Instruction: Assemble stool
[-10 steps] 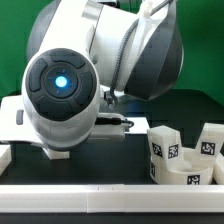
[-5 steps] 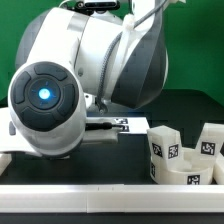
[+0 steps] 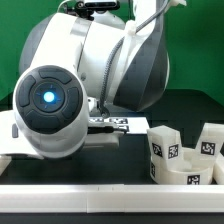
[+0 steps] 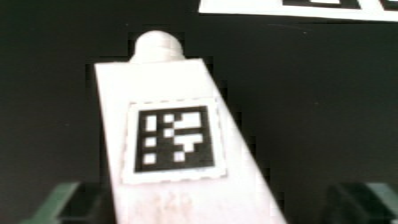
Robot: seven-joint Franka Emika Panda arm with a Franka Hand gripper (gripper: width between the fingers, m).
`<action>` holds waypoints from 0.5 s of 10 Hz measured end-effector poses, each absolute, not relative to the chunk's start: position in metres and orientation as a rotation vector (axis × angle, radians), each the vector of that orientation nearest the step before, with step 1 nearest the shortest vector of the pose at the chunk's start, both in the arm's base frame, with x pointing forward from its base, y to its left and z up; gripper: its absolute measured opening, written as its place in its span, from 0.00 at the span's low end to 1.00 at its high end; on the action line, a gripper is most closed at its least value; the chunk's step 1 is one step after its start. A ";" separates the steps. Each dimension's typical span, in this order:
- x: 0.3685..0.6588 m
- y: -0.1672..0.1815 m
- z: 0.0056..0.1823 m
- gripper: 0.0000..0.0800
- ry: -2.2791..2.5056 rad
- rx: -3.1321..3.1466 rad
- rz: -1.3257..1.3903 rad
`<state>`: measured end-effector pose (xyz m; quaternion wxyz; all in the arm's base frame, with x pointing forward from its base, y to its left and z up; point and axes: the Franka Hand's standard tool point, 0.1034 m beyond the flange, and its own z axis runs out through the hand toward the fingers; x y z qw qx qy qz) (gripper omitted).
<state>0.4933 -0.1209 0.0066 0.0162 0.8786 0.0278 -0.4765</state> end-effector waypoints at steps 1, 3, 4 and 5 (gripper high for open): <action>0.493 -0.121 0.007 0.50 0.086 2.732 -1.482; 0.493 -0.121 0.007 0.40 0.086 2.732 -1.482; 0.493 -0.121 0.007 0.40 0.086 2.732 -1.482; 0.495 -0.121 0.008 0.40 0.085 2.733 -1.482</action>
Offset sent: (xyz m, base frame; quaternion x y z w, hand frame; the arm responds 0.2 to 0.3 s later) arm -0.0001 0.0006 -0.0018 0.0034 0.0041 -0.0003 1.0000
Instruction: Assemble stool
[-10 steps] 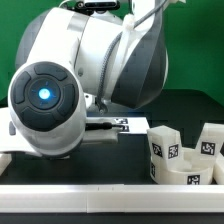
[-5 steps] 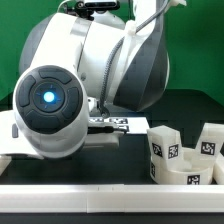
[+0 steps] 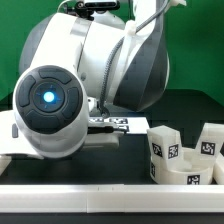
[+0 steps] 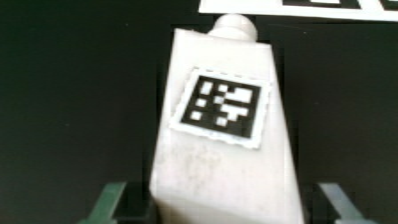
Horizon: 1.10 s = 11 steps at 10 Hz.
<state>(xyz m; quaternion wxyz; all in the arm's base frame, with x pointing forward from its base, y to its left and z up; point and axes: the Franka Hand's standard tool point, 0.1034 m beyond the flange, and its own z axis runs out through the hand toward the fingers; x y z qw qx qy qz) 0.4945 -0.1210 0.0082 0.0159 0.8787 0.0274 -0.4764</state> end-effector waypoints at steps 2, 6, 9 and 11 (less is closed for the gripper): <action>0.506 -0.114 0.026 0.40 0.082 2.727 -1.489; 0.535 -0.076 0.085 0.40 -0.120 2.672 -1.405; 0.547 -0.069 0.105 0.40 -0.136 2.654 -1.373; 0.548 -0.070 0.103 0.41 -0.138 2.659 -1.359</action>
Offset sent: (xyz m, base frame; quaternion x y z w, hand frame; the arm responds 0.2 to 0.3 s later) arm 0.0297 0.0374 0.0627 0.0030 -0.0038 0.0379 0.9993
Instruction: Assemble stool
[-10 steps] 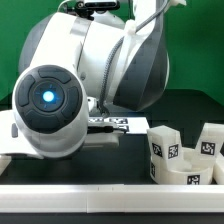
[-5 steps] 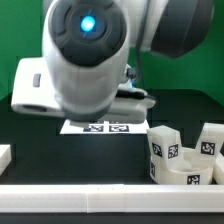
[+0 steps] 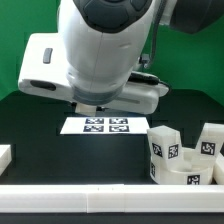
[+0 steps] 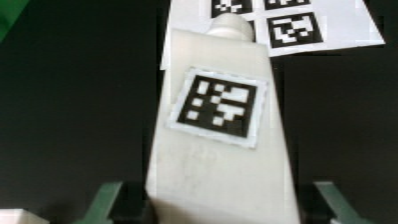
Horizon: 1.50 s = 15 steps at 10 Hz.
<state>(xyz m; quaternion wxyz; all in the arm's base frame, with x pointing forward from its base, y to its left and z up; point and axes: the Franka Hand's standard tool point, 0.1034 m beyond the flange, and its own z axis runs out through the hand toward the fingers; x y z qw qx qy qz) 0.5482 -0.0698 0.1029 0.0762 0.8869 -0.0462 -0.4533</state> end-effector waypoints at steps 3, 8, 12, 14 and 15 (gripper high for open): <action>0.563 -0.067 0.099 0.41 -0.140 2.855 -0.959; 0.562 -0.027 0.118 0.41 -0.329 3.043 -0.414; 0.570 -0.017 0.114 0.41 -0.309 3.079 0.001; 0.566 -0.003 0.122 0.41 -0.283 3.081 0.273; 0.563 0.005 0.125 0.41 -0.304 3.078 0.359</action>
Offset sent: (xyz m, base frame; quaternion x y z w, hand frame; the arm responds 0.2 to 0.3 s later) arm -0.0205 0.0242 0.0069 0.1100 0.1222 0.1029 0.9810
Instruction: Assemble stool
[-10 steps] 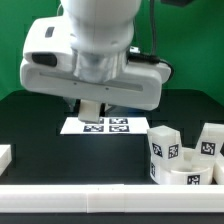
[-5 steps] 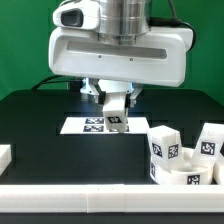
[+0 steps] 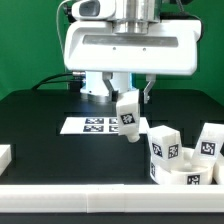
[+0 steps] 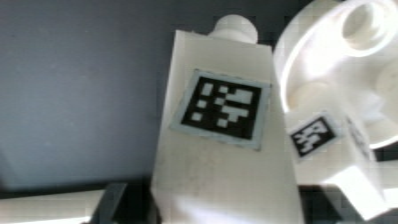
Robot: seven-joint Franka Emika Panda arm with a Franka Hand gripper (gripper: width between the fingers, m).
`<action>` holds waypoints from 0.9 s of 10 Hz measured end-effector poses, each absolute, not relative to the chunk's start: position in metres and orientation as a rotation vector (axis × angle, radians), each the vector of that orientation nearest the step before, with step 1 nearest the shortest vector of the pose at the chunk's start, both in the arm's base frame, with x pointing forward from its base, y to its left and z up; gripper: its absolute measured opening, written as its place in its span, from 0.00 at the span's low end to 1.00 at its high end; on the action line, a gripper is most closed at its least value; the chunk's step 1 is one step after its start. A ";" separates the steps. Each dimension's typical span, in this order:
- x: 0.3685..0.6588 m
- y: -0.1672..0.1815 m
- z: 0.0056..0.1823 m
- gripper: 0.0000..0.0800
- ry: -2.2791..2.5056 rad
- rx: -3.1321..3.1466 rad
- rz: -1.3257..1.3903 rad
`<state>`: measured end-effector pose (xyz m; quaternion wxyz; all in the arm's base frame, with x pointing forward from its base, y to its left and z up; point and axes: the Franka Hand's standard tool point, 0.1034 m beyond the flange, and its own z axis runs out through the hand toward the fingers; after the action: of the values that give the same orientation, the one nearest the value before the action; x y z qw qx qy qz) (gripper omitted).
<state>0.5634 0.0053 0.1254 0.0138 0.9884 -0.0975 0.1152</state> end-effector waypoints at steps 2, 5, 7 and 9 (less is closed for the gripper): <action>0.562 0.013 0.123 0.41 -0.272 3.047 0.569; 0.561 0.015 0.122 0.41 -0.262 3.049 0.563; 0.564 0.043 0.127 0.41 -0.132 3.060 0.520; 0.571 0.055 0.135 0.41 -0.087 3.058 0.500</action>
Offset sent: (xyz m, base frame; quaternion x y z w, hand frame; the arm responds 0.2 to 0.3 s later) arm 0.0000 0.0000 0.0000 0.0000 0.0000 0.0000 1.0000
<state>0.5711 0.0549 0.1353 0.0207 0.9863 -0.0280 0.1613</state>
